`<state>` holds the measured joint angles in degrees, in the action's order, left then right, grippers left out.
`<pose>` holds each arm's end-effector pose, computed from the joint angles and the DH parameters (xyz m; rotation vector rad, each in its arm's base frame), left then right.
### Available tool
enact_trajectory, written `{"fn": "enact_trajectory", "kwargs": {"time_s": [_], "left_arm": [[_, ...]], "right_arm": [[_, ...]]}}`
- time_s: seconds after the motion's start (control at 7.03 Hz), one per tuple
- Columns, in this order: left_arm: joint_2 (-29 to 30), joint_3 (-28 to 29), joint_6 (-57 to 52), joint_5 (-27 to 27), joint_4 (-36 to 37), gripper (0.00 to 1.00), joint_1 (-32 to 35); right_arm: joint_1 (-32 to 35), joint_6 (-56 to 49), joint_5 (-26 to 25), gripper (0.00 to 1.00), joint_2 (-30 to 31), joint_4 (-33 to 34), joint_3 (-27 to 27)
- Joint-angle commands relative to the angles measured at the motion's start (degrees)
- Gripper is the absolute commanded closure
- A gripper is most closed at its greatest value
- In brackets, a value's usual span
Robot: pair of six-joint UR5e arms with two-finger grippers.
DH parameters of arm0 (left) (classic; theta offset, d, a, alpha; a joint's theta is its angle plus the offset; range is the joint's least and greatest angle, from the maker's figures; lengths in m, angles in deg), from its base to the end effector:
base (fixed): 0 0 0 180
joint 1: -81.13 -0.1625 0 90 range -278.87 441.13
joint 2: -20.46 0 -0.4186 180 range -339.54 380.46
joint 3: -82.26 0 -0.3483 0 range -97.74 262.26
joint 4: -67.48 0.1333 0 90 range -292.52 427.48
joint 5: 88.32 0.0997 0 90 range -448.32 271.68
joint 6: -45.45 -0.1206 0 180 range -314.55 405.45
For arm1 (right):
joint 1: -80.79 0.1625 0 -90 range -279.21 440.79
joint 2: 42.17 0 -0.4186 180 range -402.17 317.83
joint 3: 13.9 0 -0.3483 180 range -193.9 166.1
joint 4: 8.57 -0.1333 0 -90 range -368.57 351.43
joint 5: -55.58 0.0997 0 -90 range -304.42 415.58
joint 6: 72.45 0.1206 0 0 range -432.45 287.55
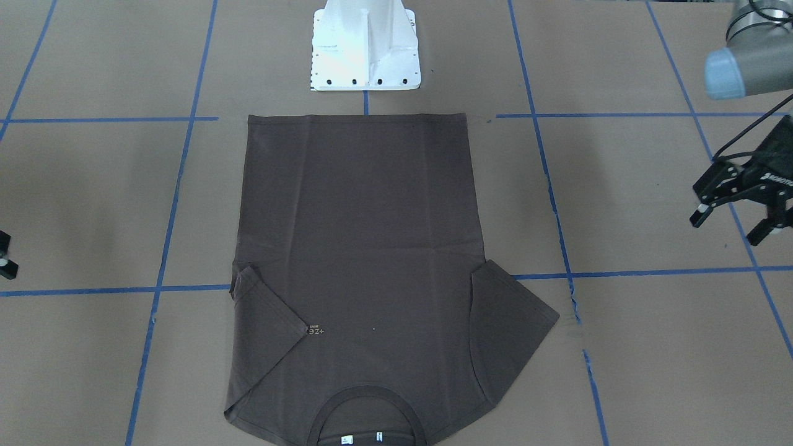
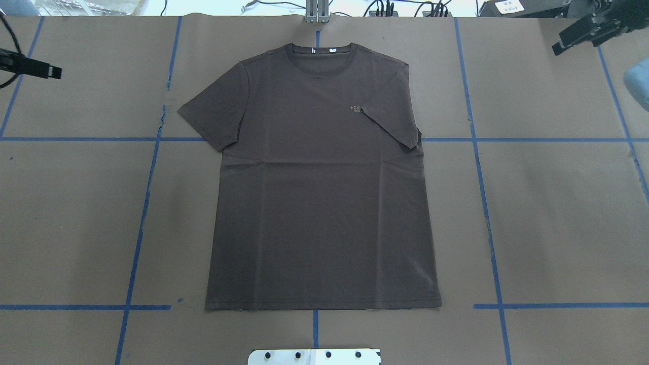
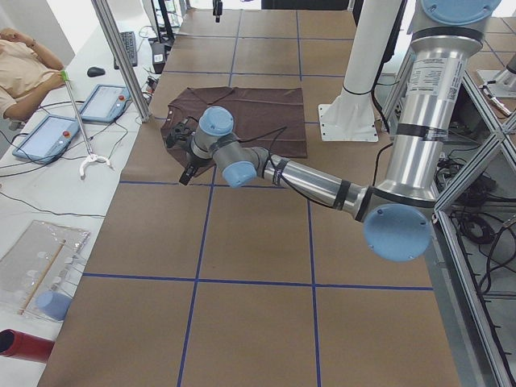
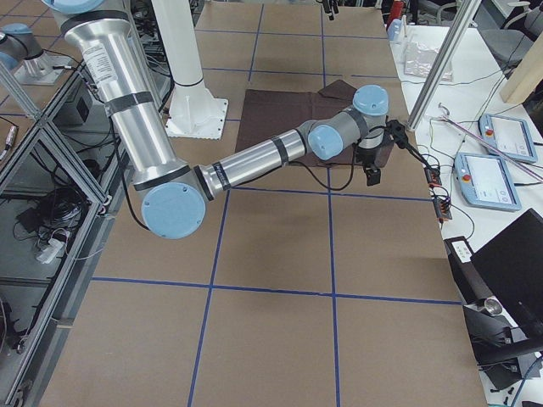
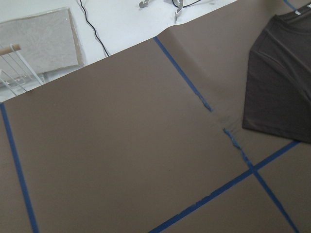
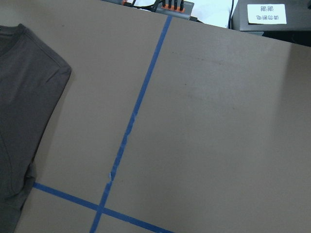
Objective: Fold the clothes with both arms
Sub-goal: 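Withdraw the right gripper while moving the left gripper toward the other sleeve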
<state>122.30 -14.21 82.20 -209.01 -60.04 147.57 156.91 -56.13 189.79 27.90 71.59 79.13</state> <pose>0.1574 -0.5405 0.4385 0.5727 0.9002 0.0529 -0.0947 -0.5885 0.4388 0.3291 -0.8651 -0.1812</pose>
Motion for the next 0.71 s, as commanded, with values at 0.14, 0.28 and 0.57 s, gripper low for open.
{"fn": "enact_trajectory", "kwargs": {"time_s": [0.14, 0.28, 0.57], "left_arm": [[9.76, 13.28, 13.50, 13.96, -5.24, 0.17, -10.44], [11.87, 18.38, 17.44, 14.34, -9.29, 0.23, -11.76], [13.03, 21.85, 23.70, 18.71, -12.05, 0.33, -15.62]], "right_arm": [[2.11, -2.00, 1.06, 0.00, 2.35, -0.17, 0.04], [2.11, -2.00, 1.14, 0.00, 2.43, -0.17, 0.04], [2.11, -1.82, 1.06, 0.00, 2.52, -0.17, 0.04]]}}
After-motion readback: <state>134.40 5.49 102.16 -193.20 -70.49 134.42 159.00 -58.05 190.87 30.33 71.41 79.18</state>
